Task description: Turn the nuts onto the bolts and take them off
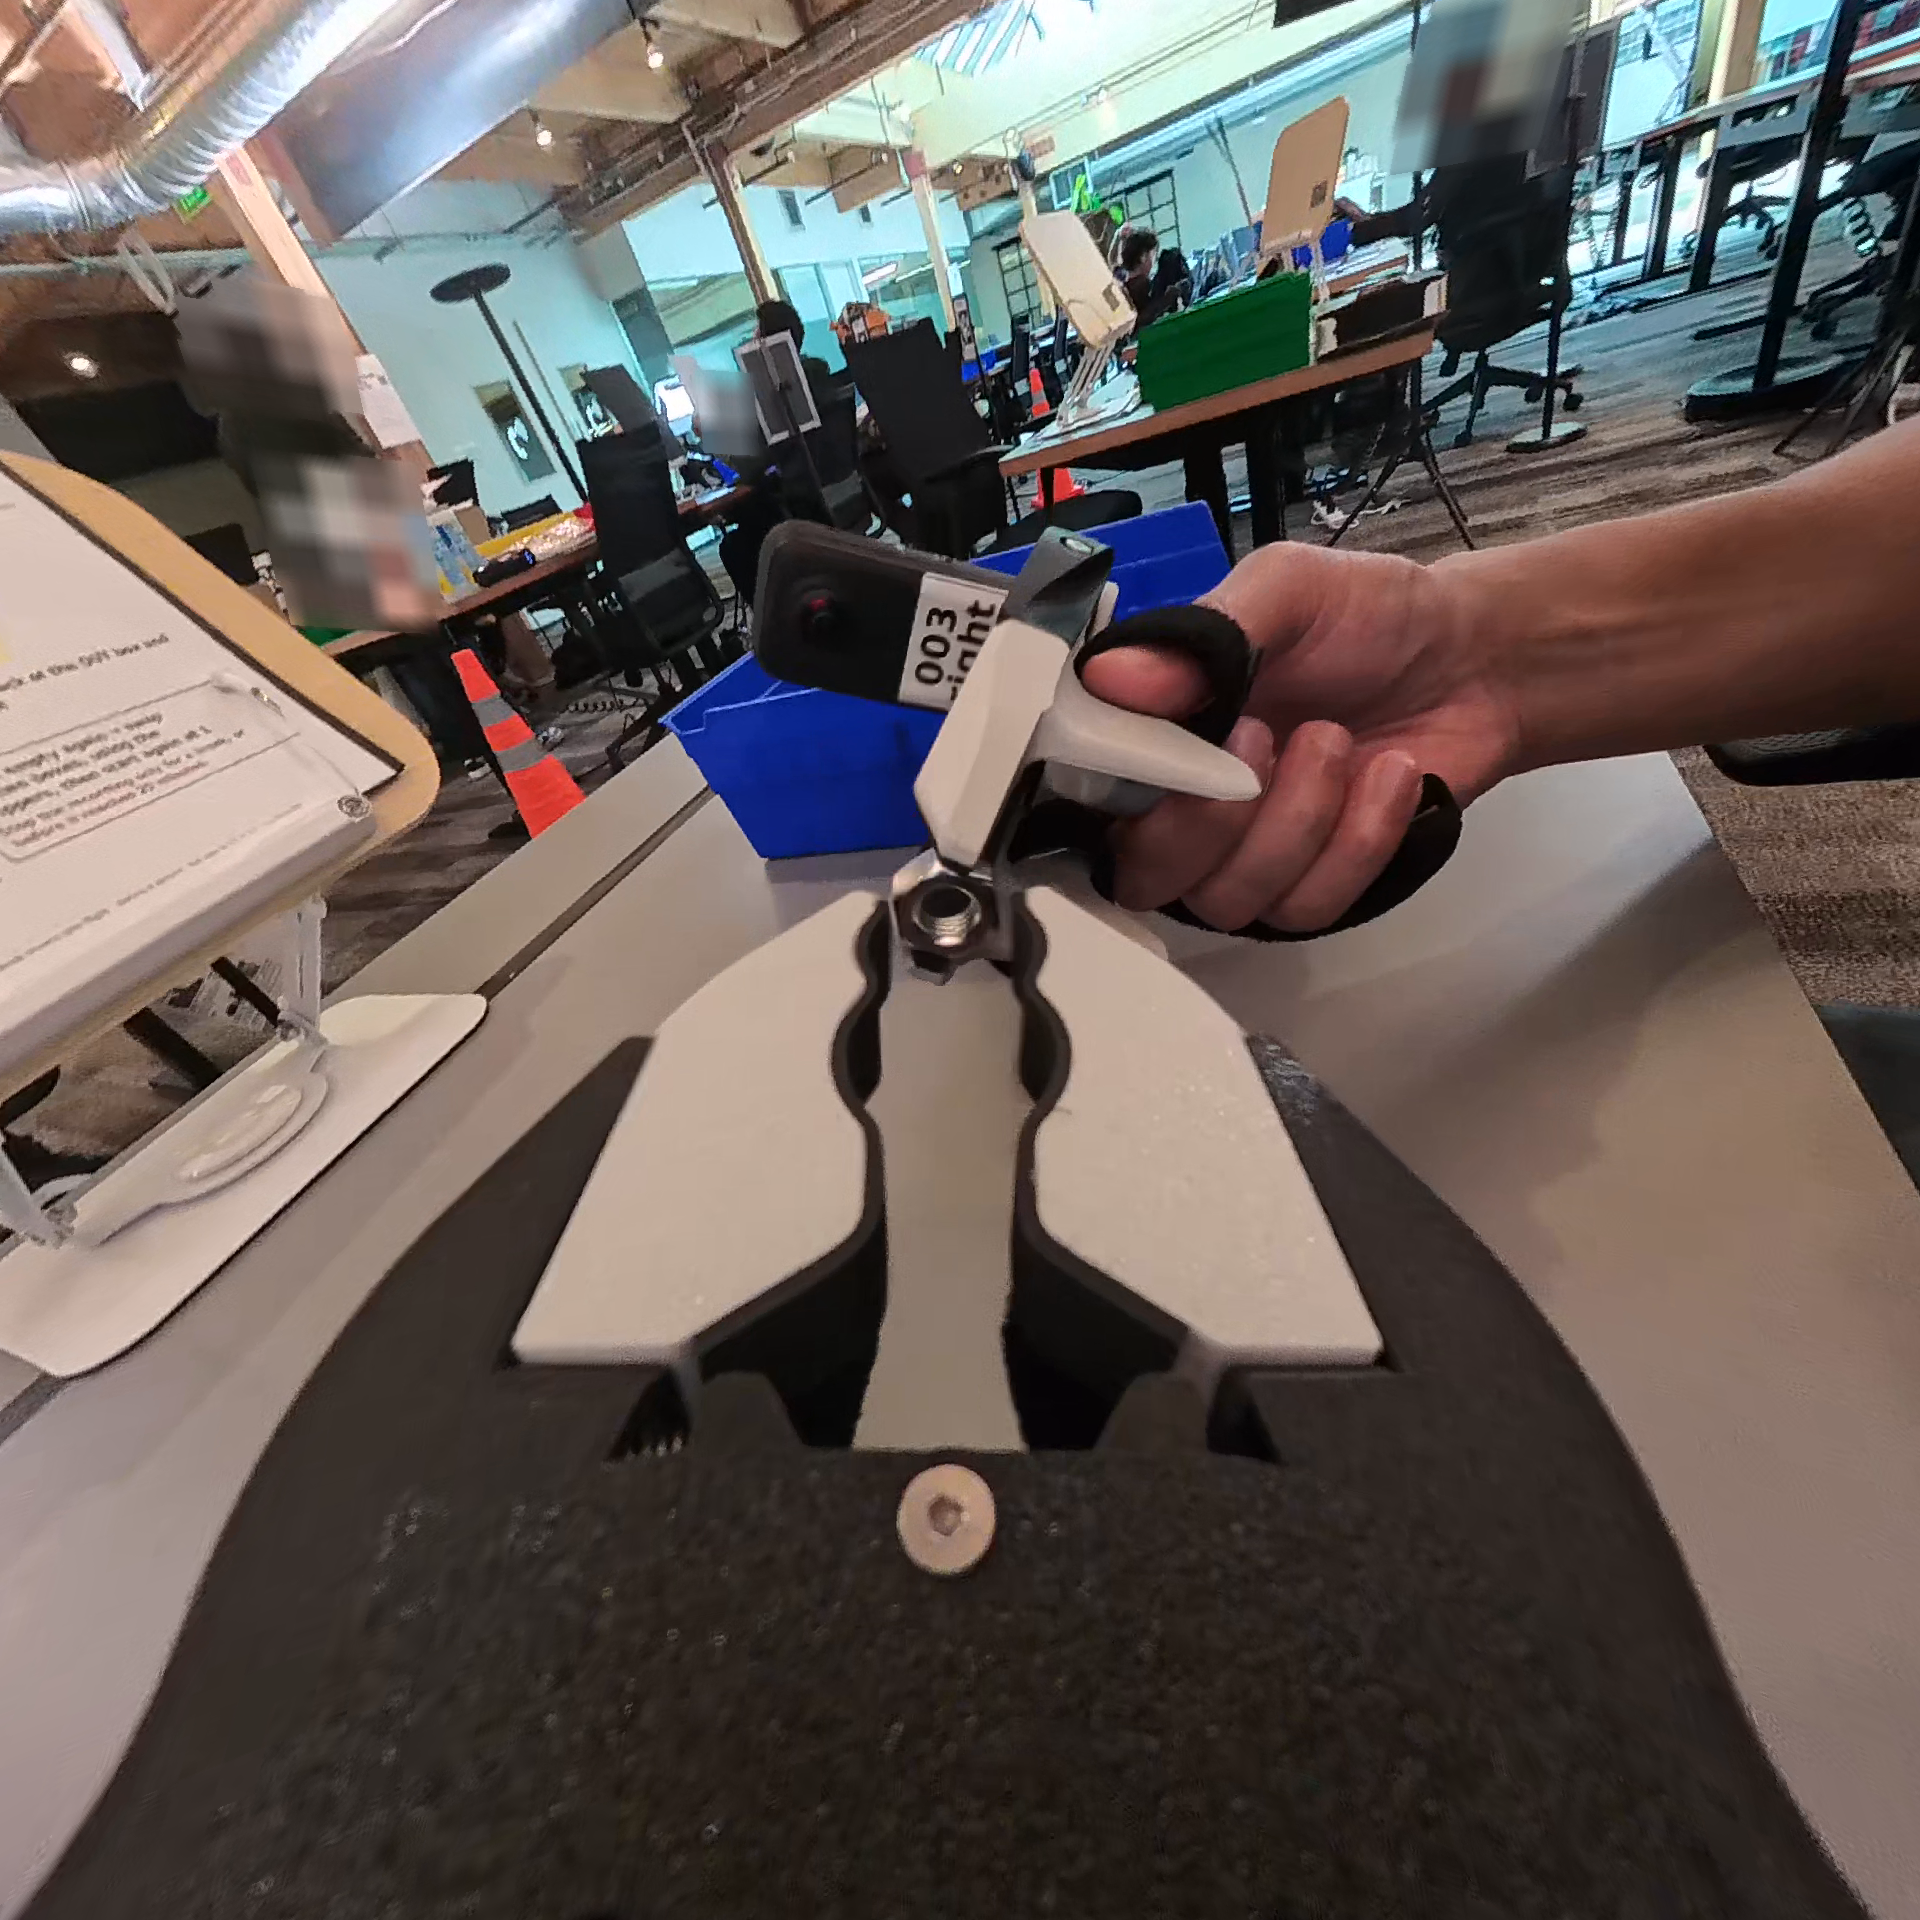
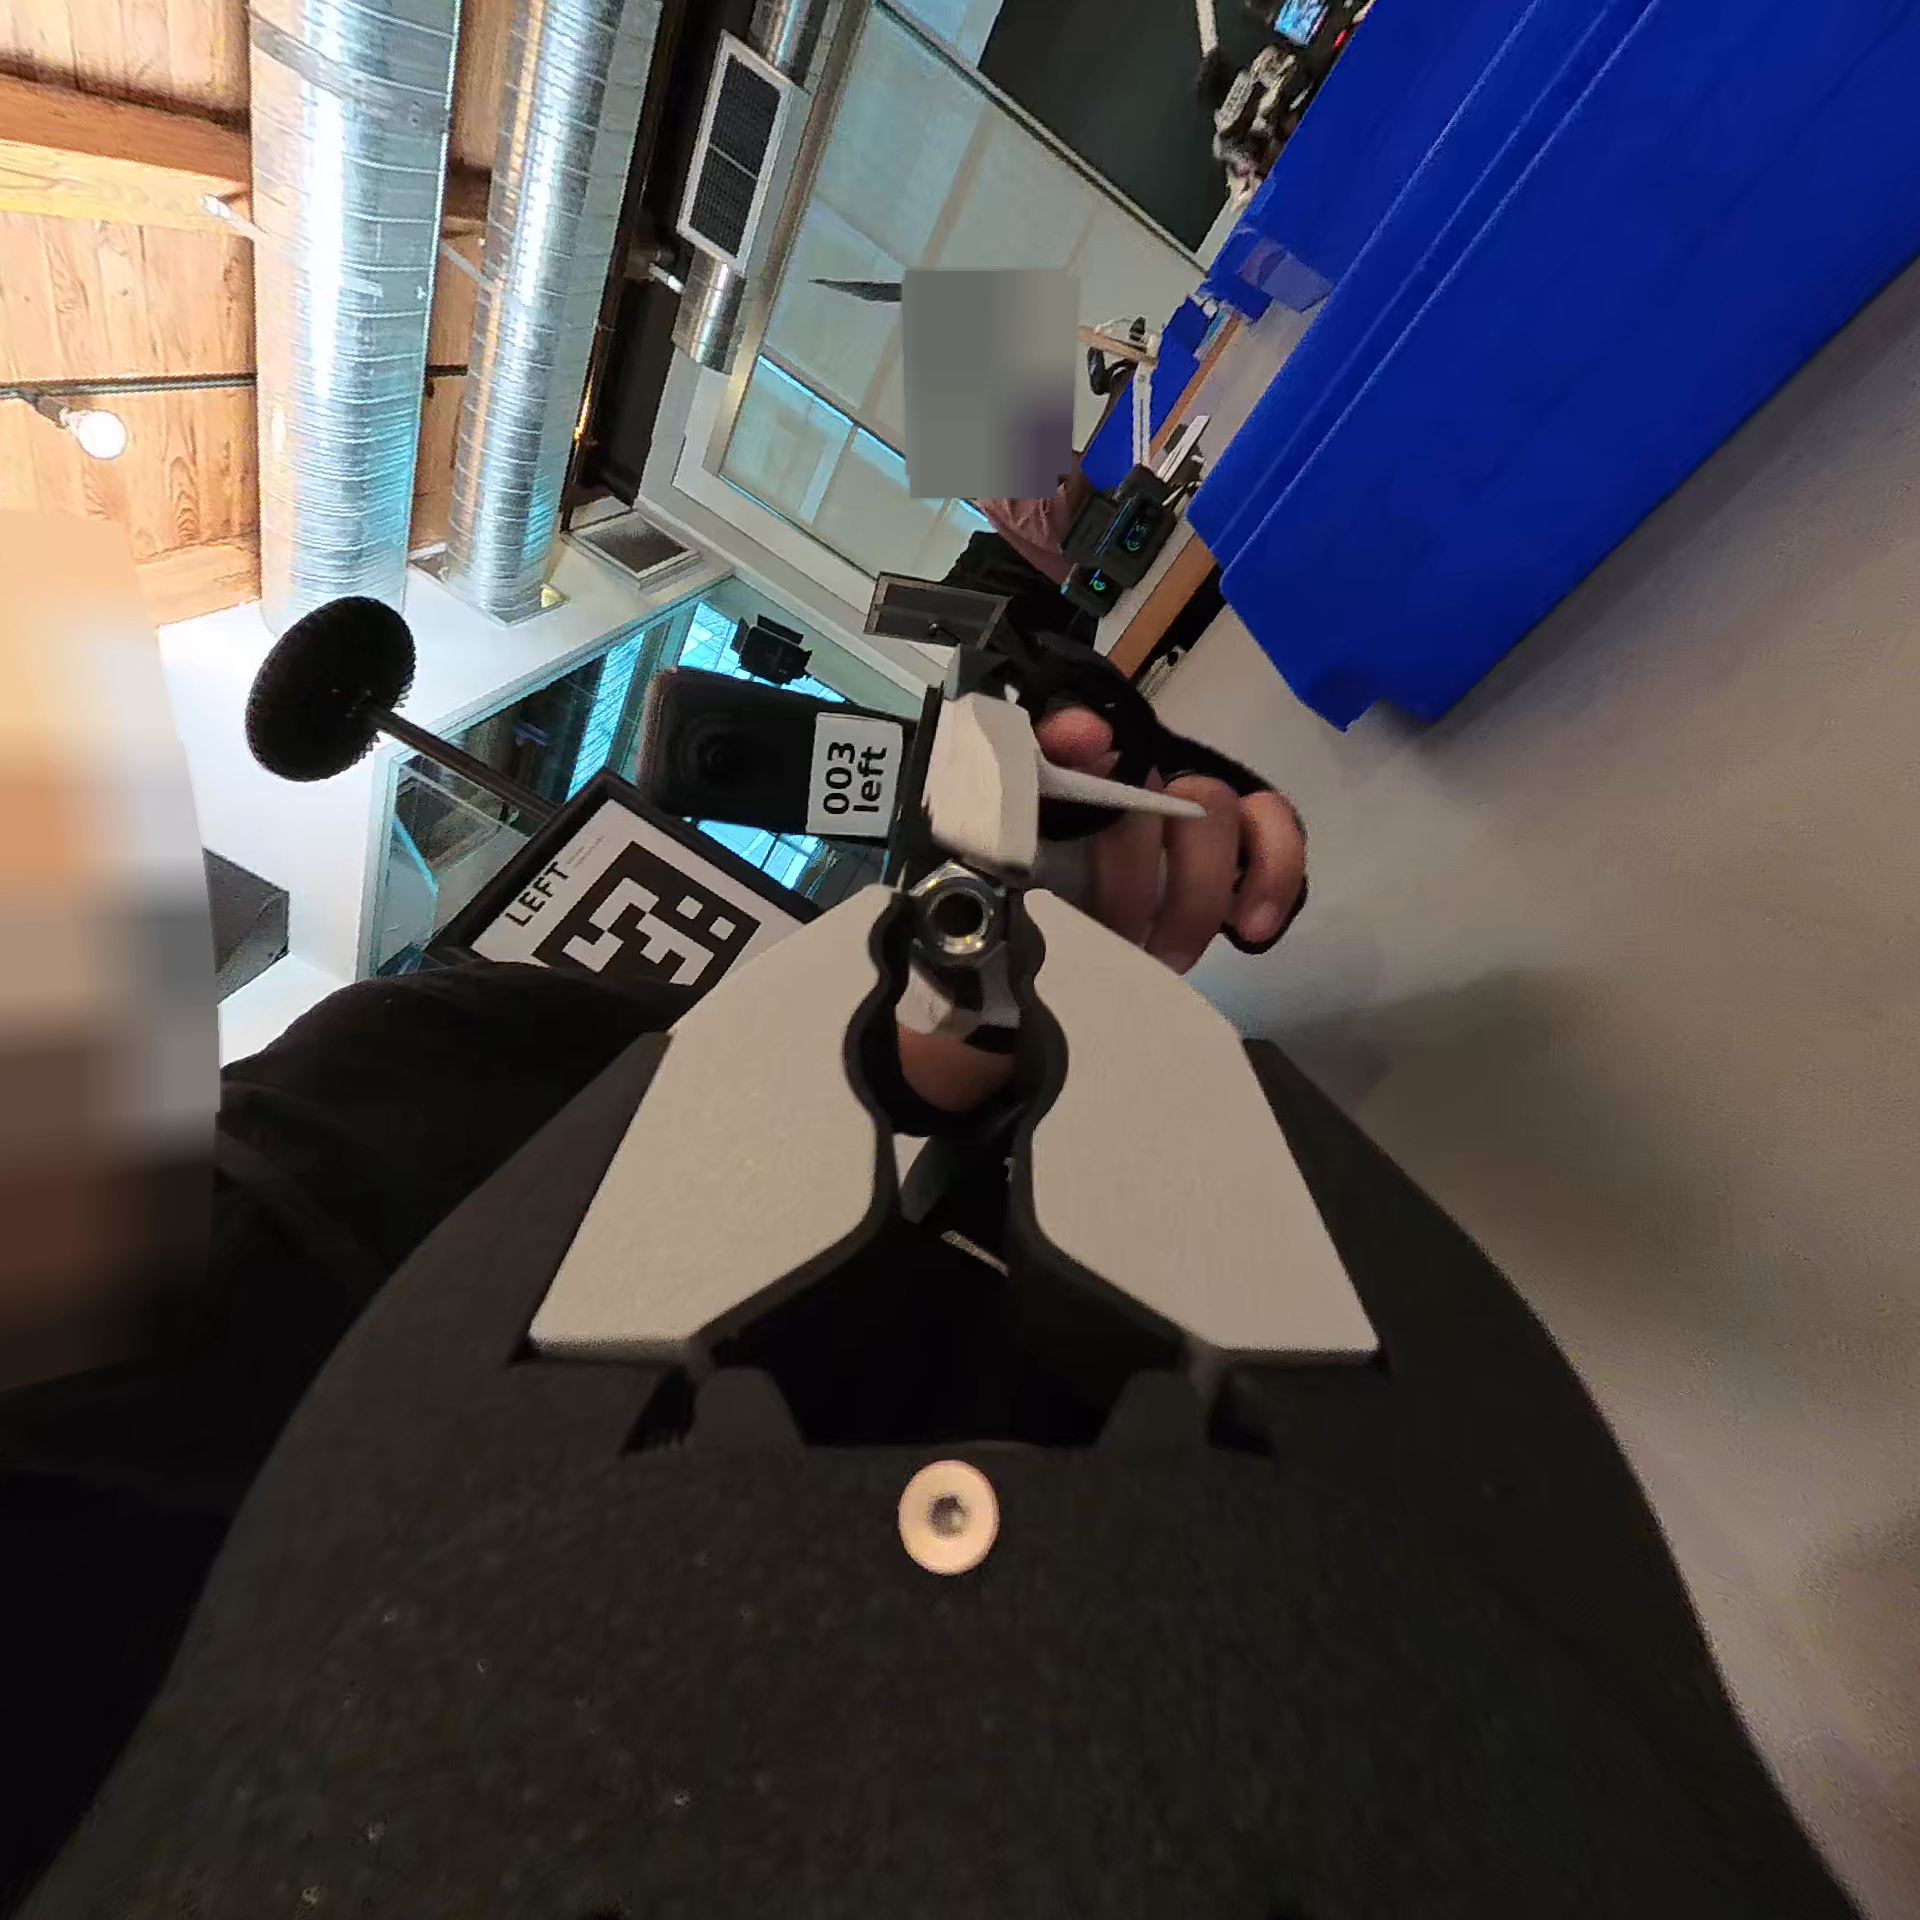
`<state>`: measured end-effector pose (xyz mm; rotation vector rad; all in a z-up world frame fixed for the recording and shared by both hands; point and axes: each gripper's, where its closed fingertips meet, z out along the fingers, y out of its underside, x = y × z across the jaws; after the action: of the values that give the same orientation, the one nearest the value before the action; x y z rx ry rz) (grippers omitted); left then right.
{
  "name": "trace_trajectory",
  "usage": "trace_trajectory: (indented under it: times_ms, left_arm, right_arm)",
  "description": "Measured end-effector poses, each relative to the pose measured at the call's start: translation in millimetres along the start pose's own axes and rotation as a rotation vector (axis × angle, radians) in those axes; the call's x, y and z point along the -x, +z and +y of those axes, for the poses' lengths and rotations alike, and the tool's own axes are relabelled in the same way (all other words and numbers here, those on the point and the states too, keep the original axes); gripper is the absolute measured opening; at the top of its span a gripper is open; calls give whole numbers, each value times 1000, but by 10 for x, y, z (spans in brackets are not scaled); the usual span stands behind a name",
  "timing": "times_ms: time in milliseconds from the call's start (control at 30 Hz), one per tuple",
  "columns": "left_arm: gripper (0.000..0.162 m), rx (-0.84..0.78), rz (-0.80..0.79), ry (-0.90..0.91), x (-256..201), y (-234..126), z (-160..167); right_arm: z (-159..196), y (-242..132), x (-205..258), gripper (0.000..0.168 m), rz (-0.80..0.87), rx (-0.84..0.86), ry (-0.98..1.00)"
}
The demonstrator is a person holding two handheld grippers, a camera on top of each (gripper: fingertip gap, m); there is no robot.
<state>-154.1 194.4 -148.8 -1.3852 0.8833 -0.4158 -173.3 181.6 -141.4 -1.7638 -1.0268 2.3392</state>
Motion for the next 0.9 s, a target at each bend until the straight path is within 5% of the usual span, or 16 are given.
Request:
trace_trajectory:
  times_ms: [133, 233, 367, 500, 633, 900]
  left_arm:
    - [66, 27, -138, -199, 109, -144, -23]
    - [76, 165, -246, -388, 139, -302, 202]
    - [72, 253, -395, -368, 245, -440, 339]
    - [64, 316, -364, -445, 213, -402, 490]
    - [64, 298, -294, -582, 160, -351, 539]
    - [61, 310, -262, -570, 140, -300, 543]
  right_arm:
    - [-123, -158, 101, 17, 114, -17, -127]
    - [-345, -476, 399, 18, 388, 33, -434]
    - [-1018, -1744, 852, 18, 1088, -82, -759]
    - [-936, -3133, 696, 18, 1535, -69, -501]
    - [-391, -3739, -96, 18, 1581, 133, -112]
    - [-167, -3820, -871, 19, 1548, 159, 77]
